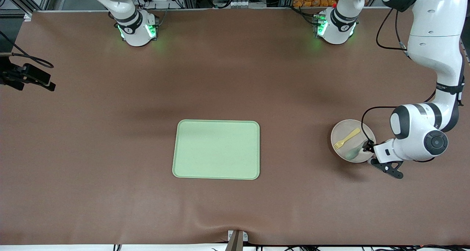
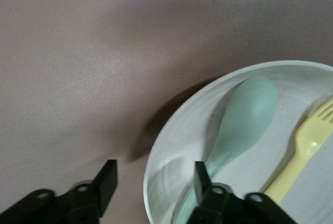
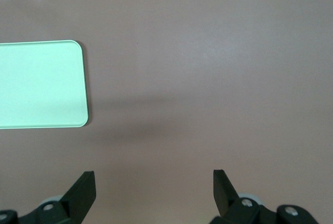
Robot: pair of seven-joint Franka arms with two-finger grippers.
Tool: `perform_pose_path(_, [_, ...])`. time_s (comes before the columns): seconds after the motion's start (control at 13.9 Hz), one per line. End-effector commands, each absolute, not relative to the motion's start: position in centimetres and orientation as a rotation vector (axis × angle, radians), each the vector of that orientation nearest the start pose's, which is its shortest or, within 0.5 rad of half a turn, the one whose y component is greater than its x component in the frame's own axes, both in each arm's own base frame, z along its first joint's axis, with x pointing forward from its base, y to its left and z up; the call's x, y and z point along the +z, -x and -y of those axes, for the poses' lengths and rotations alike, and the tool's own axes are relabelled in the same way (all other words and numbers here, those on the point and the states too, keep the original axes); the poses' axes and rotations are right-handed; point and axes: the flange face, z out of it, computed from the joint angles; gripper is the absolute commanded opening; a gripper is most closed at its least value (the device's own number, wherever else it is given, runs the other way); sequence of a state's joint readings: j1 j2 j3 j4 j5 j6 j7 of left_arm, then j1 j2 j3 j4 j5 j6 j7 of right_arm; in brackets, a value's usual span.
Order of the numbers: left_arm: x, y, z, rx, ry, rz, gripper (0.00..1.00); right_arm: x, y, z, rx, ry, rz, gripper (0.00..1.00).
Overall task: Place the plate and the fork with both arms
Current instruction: 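Reach the left gripper down to the rim of the white plate, then close the left gripper on the plate rim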
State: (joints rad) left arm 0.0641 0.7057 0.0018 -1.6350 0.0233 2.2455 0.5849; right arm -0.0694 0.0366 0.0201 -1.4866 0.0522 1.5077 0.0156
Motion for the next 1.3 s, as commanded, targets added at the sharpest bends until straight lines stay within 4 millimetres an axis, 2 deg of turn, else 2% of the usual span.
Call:
perform_pose_path(0.0, [19.7,-67.9,-4.5,0.130,3.026,-0.855,0.48,64.0,-55.5,2.6,0.025,3.086,-0.114,1.00])
perform_pose_path(0.07, [19.5,-67.9,-4.5,0.134,3.028,-0.854,0.43,64.0,-55.5,2.6,0.025,3.086,-0.114,1.00])
perform_pose_path(0.43, [18.8,-67.9,-4.3,0.135,3.063,-0.815,0.40,64.0,-55.5,2.6,0.025,3.086,-0.114,1.00])
perform_pose_path(0.5, [18.8,-67.9,-4.2,0.135,3.063,-0.817,0.36,64.0,-55.5,2.7,0.024,3.086,-0.116,1.00])
perform_pose_path(0.72, [18.7,-67.8,-4.2,0.135,3.070,-0.806,0.15,64.0,-55.5,2.7,0.024,3.086,-0.116,1.00])
perform_pose_path(0.86, [18.7,-67.8,-4.1,0.132,3.088,-0.786,0.09,64.0,-55.5,2.7,0.024,3.086,-0.116,1.00])
perform_pose_path(0.94, [18.7,-67.8,-3.9,0.132,3.093,-0.773,0.00,64.0,-55.5,2.7,0.024,3.086,-0.116,1.00])
perform_pose_path(1.22, [18.7,-67.8,-4.0,0.133,3.110,-0.699,0.00,64.0,-55.5,2.7,0.024,3.085,-0.116,1.00])
